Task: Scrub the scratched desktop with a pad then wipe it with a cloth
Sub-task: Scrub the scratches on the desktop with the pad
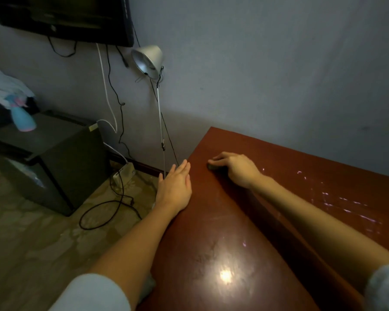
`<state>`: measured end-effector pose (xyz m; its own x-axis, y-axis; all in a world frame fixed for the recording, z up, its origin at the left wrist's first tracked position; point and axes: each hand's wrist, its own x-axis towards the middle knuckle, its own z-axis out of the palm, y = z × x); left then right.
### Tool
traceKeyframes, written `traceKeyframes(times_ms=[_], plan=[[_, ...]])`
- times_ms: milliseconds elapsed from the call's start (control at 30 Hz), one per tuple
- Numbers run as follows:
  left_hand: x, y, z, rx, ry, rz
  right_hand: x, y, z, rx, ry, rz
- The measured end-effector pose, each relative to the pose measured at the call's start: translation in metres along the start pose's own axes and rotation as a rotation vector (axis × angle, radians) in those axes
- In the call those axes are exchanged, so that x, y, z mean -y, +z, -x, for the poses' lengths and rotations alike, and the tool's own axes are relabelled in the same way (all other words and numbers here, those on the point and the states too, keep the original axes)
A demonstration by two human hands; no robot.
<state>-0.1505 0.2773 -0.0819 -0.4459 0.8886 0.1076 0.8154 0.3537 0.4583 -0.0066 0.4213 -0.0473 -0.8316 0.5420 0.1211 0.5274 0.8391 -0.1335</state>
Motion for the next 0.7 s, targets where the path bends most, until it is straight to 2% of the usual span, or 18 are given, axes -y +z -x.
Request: traceKeyframes(times_ms=[133, 233, 300, 367, 533, 600, 700], plan=[[0.002, 0.004, -0.002, -0.009, -0.001, -0.001, -0.016, -0.006, 0.042, -0.007, 0.089, 0.037], [0.002, 0.006, -0.003, -0.019, -0.002, -0.020, 0.027, 0.006, 0.093, -0.085, -0.046, 0.017], [0.003, 0.007, -0.004, -0.017, -0.007, -0.021, 0.058, 0.016, 0.099, -0.056, -0.168, -0.023], [0.004, 0.005, -0.004, 0.004, -0.017, 0.009, 0.069, 0.019, 0.078, -0.017, -0.213, -0.038], [0.003, 0.002, -0.001, 0.008, 0.001, 0.032, 0.020, -0.002, 0.030, 0.053, 0.064, 0.030], [0.004, 0.002, -0.001, 0.015, 0.001, 0.044, 0.008, -0.009, 0.043, 0.048, 0.115, 0.064], [0.005, 0.003, -0.002, 0.023, 0.008, 0.048, 0.024, -0.010, 0.086, 0.064, 0.129, 0.079]])
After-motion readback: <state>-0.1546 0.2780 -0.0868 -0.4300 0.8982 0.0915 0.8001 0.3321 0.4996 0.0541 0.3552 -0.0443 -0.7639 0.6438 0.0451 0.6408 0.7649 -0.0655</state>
